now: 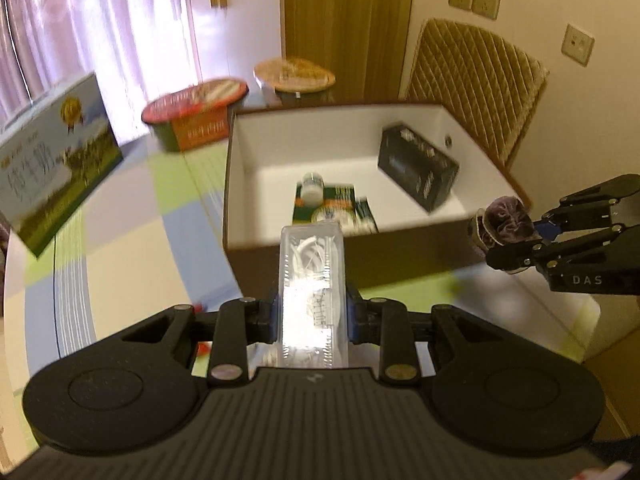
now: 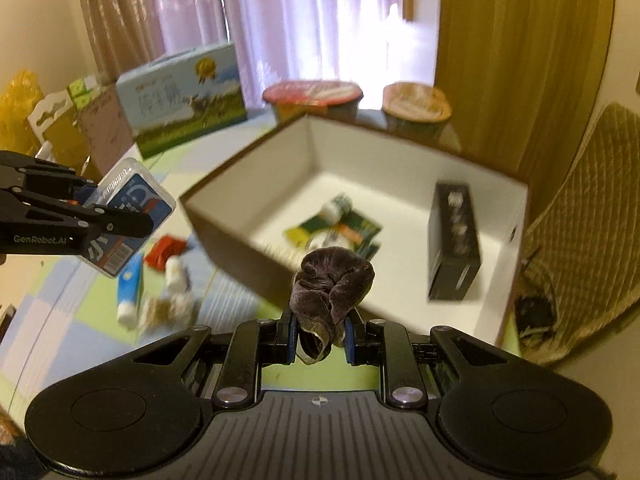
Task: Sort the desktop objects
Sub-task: 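Carry the clear plastic box over the brown box while the right tool carries the scrunchie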
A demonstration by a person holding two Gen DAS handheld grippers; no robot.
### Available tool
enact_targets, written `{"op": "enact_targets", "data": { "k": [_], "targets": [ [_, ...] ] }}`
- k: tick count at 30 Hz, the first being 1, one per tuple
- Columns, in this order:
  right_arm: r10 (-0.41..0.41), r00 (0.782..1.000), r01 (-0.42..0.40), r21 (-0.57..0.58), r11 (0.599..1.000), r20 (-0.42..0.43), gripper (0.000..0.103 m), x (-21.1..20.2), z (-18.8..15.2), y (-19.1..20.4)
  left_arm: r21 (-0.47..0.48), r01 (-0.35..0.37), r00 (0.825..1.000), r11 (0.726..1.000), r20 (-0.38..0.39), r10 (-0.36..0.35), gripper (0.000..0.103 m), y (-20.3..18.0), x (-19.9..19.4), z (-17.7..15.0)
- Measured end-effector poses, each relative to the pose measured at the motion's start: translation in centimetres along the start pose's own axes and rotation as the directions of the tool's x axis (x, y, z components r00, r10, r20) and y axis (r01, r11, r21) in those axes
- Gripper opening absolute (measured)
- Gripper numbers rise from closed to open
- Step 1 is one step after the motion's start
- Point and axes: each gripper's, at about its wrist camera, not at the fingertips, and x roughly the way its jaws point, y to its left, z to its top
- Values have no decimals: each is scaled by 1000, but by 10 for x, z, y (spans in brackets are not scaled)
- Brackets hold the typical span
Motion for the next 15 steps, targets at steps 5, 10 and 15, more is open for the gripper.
{"op": "enact_targets", "data": {
  "k": [5,10,15],
  "targets": [
    [-18,1000,18,-11,1000,12,19,10,22,-20,9,-10,1000,1000,30,9,25,-1,12,33],
    [-39,999,39,6,999,-4,19,29,38,-42,19,-21,999,1000,37,21,25,-2,35,64],
    [-58,998,58,13,998,-35,19,49,45,-57,14,-31,1000,999,5,31,25,-2,67,85]
  ]
}}
